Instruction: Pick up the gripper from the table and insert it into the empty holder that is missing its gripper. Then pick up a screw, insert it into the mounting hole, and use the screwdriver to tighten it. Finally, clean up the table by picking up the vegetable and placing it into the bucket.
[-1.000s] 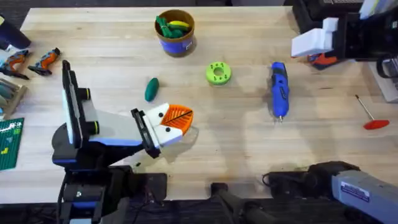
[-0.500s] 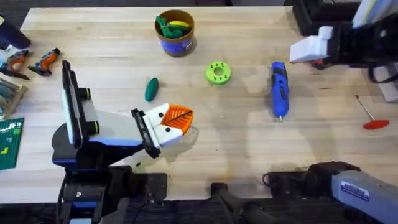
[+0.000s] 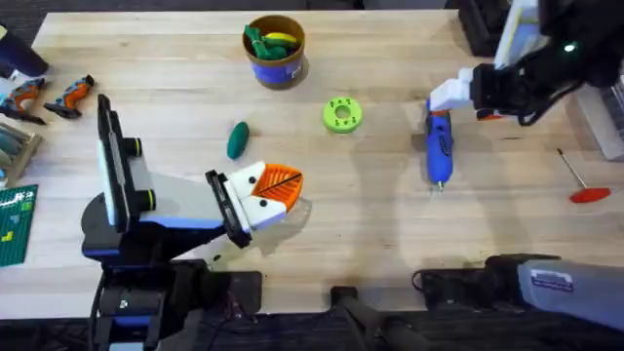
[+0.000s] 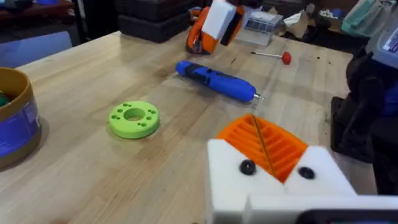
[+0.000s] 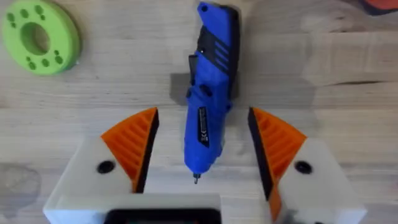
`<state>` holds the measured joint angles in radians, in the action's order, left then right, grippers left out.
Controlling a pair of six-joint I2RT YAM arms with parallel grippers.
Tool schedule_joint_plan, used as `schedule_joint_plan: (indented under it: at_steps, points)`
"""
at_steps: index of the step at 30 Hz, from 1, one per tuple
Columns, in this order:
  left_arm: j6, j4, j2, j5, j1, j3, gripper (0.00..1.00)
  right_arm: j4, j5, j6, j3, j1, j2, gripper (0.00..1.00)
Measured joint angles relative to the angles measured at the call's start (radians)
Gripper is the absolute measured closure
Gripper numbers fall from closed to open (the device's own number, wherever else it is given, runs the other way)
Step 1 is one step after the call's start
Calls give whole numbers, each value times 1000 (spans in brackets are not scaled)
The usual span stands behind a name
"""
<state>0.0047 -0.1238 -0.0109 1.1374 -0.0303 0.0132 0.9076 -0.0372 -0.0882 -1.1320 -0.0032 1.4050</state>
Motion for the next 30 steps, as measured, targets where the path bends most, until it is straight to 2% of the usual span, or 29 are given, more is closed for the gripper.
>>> schedule_joint_plan:
  at_steps: [10, 30]
  points:
    - [0, 0, 0, 0, 0, 0, 993, -54, 7, 9, 0, -1, 157, 156]
    - [0, 0, 0, 0, 0, 0, 993, -147, 48, -16, -3, -1, 310, 157]
